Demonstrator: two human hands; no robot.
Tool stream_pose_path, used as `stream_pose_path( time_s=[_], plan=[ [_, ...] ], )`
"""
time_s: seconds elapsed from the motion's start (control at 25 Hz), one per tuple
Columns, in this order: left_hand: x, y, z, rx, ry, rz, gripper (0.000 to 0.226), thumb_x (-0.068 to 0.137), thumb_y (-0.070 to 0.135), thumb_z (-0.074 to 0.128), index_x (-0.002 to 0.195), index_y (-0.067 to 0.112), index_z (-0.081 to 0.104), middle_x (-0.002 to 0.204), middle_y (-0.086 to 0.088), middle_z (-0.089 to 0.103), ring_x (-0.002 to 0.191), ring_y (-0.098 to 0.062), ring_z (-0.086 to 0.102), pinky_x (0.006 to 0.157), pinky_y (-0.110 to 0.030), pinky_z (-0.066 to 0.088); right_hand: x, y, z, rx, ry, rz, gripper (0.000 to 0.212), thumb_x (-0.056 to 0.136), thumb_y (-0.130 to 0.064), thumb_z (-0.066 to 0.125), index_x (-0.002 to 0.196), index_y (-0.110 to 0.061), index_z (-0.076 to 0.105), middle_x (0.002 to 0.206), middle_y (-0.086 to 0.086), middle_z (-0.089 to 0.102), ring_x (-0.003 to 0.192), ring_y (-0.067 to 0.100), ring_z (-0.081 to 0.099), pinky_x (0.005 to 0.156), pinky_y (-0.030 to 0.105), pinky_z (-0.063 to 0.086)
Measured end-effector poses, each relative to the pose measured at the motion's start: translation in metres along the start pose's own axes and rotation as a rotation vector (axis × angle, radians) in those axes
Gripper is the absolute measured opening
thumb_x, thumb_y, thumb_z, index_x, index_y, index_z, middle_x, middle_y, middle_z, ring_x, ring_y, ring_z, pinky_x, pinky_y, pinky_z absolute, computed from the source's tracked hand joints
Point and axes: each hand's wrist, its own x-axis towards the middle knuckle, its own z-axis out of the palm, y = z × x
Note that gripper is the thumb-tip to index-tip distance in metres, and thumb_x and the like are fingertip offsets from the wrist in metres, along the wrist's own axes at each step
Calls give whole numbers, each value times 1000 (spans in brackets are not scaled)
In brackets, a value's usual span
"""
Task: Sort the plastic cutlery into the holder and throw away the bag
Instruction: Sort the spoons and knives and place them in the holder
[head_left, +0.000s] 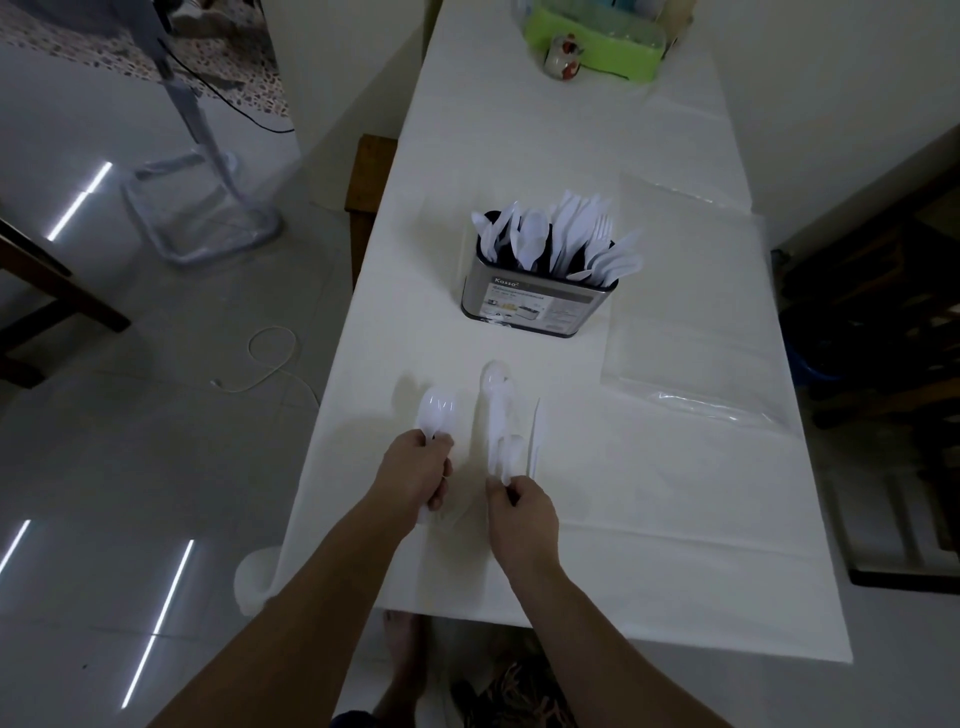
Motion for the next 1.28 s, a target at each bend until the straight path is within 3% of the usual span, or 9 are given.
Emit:
stream_pose_path(
  time_s=[0.16, 0.24, 0.44, 0.6, 0.76, 0.96, 1.04, 1.16, 1.28],
  plan=[
    [2, -3, 6, 0, -11, -24, 32, 97, 25, 50, 71, 6, 51, 56, -10, 49, 43, -21, 42, 46, -29, 37, -8, 8, -1, -80, -125, -67, 27, 97, -38, 54, 82, -19, 65, 70, -8, 59, 67, 8, 57, 62, 20, 44],
    [1, -4, 8, 4, -1, -26, 31, 97, 26, 50, 73, 7, 50, 58, -12, 49, 42, -21, 42, 44, -28, 37, -9, 10, 3, -109, -135, -45, 28, 96, -43, 54, 87, -20, 67, 74, -10, 61, 71, 7, 58, 64, 21, 46],
    [0, -5, 6, -45, 17, -50, 24, 97, 23, 49, 78, 7, 51, 57, -10, 48, 41, -21, 41, 44, -28, 35, -5, -1, 6, -184, -59, 14, 34, 97, -43, 49, 73, -20, 57, 66, -7, 55, 60, 10, 53, 53, 22, 40],
    [-6, 2, 5, -77, 19, -57, 35, 98, 29, 50, 95, -3, 63, 64, -11, 56, 51, -22, 48, 50, -31, 42, -14, -17, 4, 140, 2, -5, 30, 97, -26, 48, 71, -11, 51, 64, -3, 48, 59, 11, 44, 56, 24, 37],
    [-10, 15, 4, -13, 56, 40, 45, 99, 47, 48, 94, 7, 67, 82, -6, 74, 68, -24, 63, 63, -33, 53, -40, -28, 13, 258, -211, -41, 30, 102, -26, 43, 76, -21, 56, 67, -6, 53, 63, 7, 50, 58, 17, 38],
    [-2, 21, -6, -71, 26, 108, 32, 101, 35, 48, 103, 8, 66, 70, -4, 60, 64, -19, 57, 61, -33, 47, -37, -31, 13, 103, -430, -73, 35, 102, -37, 39, 72, -29, 54, 71, -8, 54, 72, 9, 54, 68, 23, 41],
    [0, 20, -7, -133, -1, 59, 31, 103, 30, 46, 105, 4, 62, 67, -6, 53, 58, -19, 55, 57, -34, 47, -30, -26, 8, 11, -327, -66, 38, 102, -44, 39, 74, -27, 59, 73, -9, 59, 72, 7, 57, 65, 22, 44],
    [1, 16, -9, -148, 21, -2, 31, 103, 30, 45, 100, 3, 60, 68, -8, 56, 52, -20, 54, 52, -33, 46, -4, -21, 0, -181, 33, 80, 43, 98, -50, 44, 87, -14, 64, 78, -2, 66, 70, 15, 63, 56, 28, 50],
    [1, 11, -12, -180, -2, -26, 29, 102, 30, 46, 98, 4, 59, 59, -6, 49, 44, -19, 45, 46, -29, 38, 18, -27, -5, -248, 32, 186, 38, 93, -51, 54, 86, -15, 60, 71, -3, 57, 63, 16, 55, 46, 21, 34]
  ],
)
